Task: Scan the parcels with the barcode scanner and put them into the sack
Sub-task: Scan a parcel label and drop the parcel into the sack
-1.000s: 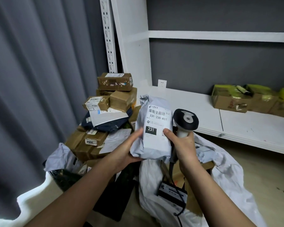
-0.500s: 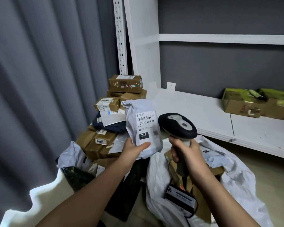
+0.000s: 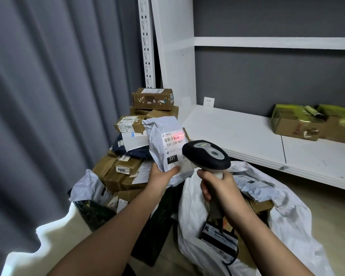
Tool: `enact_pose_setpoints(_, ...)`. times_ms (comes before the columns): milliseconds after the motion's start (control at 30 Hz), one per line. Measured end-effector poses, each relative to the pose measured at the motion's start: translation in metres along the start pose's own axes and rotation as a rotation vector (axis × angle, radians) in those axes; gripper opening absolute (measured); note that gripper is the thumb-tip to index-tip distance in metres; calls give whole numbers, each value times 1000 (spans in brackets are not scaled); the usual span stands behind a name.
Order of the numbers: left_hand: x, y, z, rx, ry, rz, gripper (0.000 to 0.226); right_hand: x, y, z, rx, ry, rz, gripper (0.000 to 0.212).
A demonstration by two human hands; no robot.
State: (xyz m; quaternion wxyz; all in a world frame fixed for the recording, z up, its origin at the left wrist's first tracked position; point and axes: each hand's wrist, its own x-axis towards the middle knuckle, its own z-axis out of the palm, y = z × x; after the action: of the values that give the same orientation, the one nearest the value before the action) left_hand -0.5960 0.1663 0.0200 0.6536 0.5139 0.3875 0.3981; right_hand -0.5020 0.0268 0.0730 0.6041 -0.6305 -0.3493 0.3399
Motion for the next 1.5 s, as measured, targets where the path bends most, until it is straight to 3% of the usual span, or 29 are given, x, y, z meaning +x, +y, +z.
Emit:
enact_pose_setpoints(467,2,-1,2,0,23,-18,32,-9,-6,-4,-12,-26,25,44)
enact_pose_setpoints(600,6,-8,5,51,26,-62,40,-10,-5,-12,43,11,33,33)
enact_pose_setpoints(700,5,-11,10,112,1,-69,33,-7,-8,-33,48,91,20,20)
enact_pose_setpoints(767,7,-19,13,227,-44,-64,34,-4,-9,-57,40,159,28,13)
enact_pose_setpoints(867,7,-32,17,523,-98,-25,54,-4,-10,-100,33,273,74,14)
enact_pose_setpoints(1000,5,-49,33,887,-167,53,70,-13,-1,-152,-48,424,114,31)
enact_pose_setpoints(1200,18,-87,64,1515,-151,64,56,-16,33,-187,-111,466,213,38)
enact_pose_setpoints(1367,38,-131,83,1641,-158,-28,69,-2,46,-187,-64,385,269,28)
enact_pose_setpoints(1500,56,-170,94,1531,-162,-180,71,17,50,-177,-47,363,257,29)
